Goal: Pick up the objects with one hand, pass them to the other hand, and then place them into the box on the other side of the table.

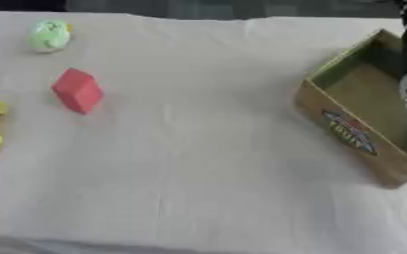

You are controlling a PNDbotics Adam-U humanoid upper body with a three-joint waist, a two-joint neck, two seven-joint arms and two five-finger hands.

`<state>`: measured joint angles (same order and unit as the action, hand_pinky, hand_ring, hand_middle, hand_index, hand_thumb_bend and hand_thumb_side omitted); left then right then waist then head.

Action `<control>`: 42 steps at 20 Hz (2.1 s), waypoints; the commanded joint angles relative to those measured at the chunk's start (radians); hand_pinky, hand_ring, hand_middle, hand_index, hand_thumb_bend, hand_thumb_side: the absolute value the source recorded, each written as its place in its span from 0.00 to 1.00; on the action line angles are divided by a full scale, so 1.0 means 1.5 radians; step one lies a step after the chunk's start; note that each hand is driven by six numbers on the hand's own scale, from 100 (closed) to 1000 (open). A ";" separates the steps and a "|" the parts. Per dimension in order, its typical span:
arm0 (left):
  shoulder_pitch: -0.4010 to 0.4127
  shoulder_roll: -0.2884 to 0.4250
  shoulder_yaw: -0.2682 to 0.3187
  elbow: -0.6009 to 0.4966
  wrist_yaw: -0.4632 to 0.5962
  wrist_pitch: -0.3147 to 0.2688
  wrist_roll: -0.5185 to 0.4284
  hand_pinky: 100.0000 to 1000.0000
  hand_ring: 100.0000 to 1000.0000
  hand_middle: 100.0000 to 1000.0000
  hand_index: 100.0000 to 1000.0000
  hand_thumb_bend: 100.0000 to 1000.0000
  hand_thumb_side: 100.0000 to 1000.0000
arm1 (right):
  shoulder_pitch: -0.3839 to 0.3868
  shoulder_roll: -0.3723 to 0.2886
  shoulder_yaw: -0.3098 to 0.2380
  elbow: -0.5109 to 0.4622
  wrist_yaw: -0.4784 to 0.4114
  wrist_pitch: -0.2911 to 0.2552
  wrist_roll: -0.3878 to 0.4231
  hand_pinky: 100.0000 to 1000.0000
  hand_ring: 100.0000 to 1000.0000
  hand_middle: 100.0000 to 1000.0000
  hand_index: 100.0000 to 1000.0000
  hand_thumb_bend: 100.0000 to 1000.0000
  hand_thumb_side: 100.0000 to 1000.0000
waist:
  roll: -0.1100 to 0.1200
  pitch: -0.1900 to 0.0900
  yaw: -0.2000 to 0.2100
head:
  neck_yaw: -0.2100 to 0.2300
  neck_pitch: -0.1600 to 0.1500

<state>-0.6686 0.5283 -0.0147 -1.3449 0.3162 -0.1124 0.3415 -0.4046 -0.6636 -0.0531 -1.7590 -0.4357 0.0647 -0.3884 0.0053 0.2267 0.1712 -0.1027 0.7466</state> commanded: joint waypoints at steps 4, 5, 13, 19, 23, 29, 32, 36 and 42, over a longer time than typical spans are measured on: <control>-0.009 0.031 0.007 -0.016 -0.005 0.003 -0.003 0.64 0.77 0.82 0.90 0.48 0.66 | -0.006 -0.012 0.000 -0.016 0.007 0.003 0.003 0.99 0.74 0.75 0.88 0.20 0.64 | 0.001 -0.015 0.001 | 0.002 0.002; -0.009 0.032 0.007 -0.017 -0.005 0.004 -0.004 0.64 0.77 0.82 0.89 0.48 0.66 | -0.006 -0.012 0.000 -0.016 0.007 0.004 0.003 0.99 0.74 0.75 0.88 0.20 0.64 | 0.002 -0.015 0.001 | 0.002 0.002; -0.021 0.086 -0.005 -0.044 -0.266 0.151 -0.136 0.69 0.79 0.83 0.88 0.51 0.51 | -0.001 -0.014 0.003 -0.019 0.014 0.007 0.007 0.99 0.73 0.75 0.88 0.20 0.64 | 0.004 -0.016 0.000 | 0.000 0.005; -0.026 0.204 -0.046 -0.080 -0.433 0.208 -0.303 0.72 0.79 0.81 0.90 0.61 0.57 | 0.004 -0.019 0.006 -0.020 0.024 0.012 0.012 0.99 0.73 0.75 0.88 0.20 0.64 | 0.009 -0.016 -0.001 | -0.002 0.006; -0.009 0.287 -0.085 -0.076 -0.475 0.205 -0.393 0.73 0.78 0.79 0.88 0.66 0.59 | 0.008 -0.023 0.009 -0.021 0.030 0.014 0.016 0.99 0.73 0.75 0.88 0.20 0.64 | 0.013 -0.016 0.000 | -0.004 0.009; 0.006 0.316 -0.099 -0.064 -0.496 0.195 -0.505 0.73 0.78 0.79 0.88 0.66 0.62 | 0.007 -0.020 0.013 -0.020 0.033 0.017 0.019 0.99 0.73 0.75 0.88 0.20 0.64 | 0.016 -0.018 0.003 | -0.003 0.008; 0.009 0.305 -0.121 -0.040 -0.536 0.201 -0.528 0.72 0.75 0.75 0.88 0.71 0.61 | 0.003 -0.017 0.017 -0.021 0.033 0.018 0.023 0.99 0.73 0.75 0.88 0.20 0.64 | 0.014 -0.018 0.000 | -0.001 0.006; 0.002 0.279 -0.144 0.002 -0.613 0.202 -0.553 0.72 0.74 0.74 0.87 0.73 0.59 | 0.003 -0.015 0.019 -0.024 0.033 0.019 0.026 0.99 0.73 0.75 0.88 0.20 0.64 | 0.011 -0.018 -0.003 | 0.003 0.009; 0.002 0.256 -0.150 0.040 -0.599 0.201 -0.555 0.71 0.73 0.72 0.85 0.72 0.60 | 0.009 -0.011 0.020 -0.022 0.037 0.021 0.028 0.99 0.73 0.75 0.88 0.21 0.64 | 0.008 -0.015 -0.003 | 0.011 0.004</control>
<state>-0.6492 0.8886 -0.2448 -1.2870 -0.5916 0.1891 -0.4889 -0.3853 -0.6634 -0.0169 -1.7682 -0.3904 0.0971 -0.3499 0.0162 0.2213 0.1657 -0.0915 0.7538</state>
